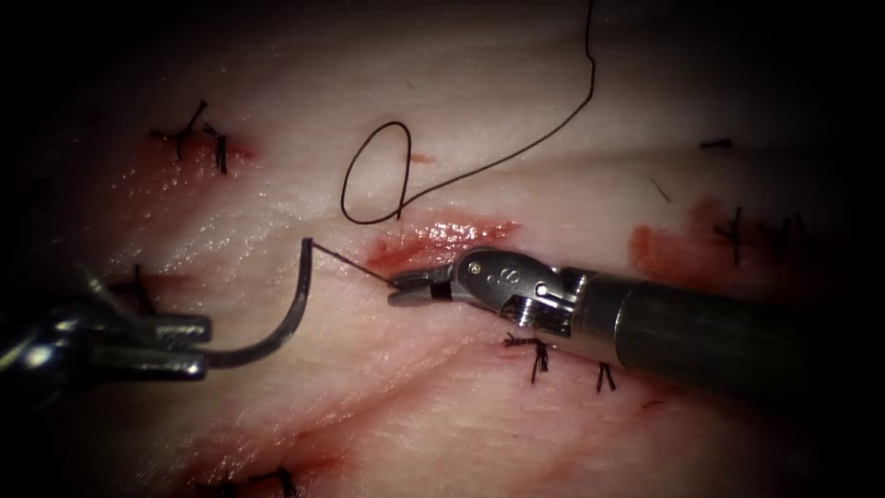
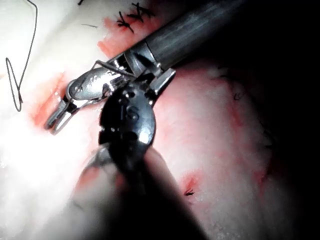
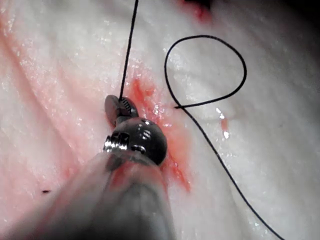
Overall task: Wound Closure
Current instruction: Use the left gripper to pull the needle through, then use the right tool to pull the suture length through.
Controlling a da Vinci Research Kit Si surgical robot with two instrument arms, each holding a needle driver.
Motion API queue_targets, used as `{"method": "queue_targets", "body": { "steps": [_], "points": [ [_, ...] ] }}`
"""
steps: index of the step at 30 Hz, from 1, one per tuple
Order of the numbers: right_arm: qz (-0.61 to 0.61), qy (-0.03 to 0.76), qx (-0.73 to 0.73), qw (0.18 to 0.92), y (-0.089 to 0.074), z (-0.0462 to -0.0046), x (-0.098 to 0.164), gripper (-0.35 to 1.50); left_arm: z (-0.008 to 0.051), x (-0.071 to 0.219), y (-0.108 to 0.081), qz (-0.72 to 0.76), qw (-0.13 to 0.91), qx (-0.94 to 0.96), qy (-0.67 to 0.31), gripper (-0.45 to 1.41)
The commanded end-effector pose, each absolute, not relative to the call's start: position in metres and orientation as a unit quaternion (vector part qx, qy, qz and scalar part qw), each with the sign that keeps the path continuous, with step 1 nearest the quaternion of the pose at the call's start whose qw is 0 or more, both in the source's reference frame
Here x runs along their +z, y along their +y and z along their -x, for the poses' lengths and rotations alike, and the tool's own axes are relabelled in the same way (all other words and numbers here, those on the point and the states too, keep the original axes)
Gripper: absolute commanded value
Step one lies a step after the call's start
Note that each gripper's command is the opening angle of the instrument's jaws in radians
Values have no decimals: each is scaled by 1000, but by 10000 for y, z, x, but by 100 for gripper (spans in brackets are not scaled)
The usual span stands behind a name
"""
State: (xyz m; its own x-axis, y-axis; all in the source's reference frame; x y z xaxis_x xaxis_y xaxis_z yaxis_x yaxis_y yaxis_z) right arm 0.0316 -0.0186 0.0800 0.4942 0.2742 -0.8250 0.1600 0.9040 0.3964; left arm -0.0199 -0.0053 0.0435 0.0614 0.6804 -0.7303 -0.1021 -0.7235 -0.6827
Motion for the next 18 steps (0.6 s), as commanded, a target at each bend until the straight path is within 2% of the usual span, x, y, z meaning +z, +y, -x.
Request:
{"method": "queue_targets", "body": {
  "steps": [1,4,10,13,18],
  "points": [
    [-214,492,32,843,-182,-324,809,24,201,436,-51,668,301,646,-215,-45],
    [-216,466,39,857,-188,-325,824,48,193,431,-50,671,304,643,-210,-45],
    [-214,453,48,864,-194,-326,841,69,197,443,-51,671,304,645,-203,-45],
    [-215,453,51,864,-192,-328,838,73,196,453,-52,672,302,646,-201,-45],
    [-221,454,58,861,-188,-336,824,63,194,463,-52,673,300,646,-199,-45]
  ]
}}
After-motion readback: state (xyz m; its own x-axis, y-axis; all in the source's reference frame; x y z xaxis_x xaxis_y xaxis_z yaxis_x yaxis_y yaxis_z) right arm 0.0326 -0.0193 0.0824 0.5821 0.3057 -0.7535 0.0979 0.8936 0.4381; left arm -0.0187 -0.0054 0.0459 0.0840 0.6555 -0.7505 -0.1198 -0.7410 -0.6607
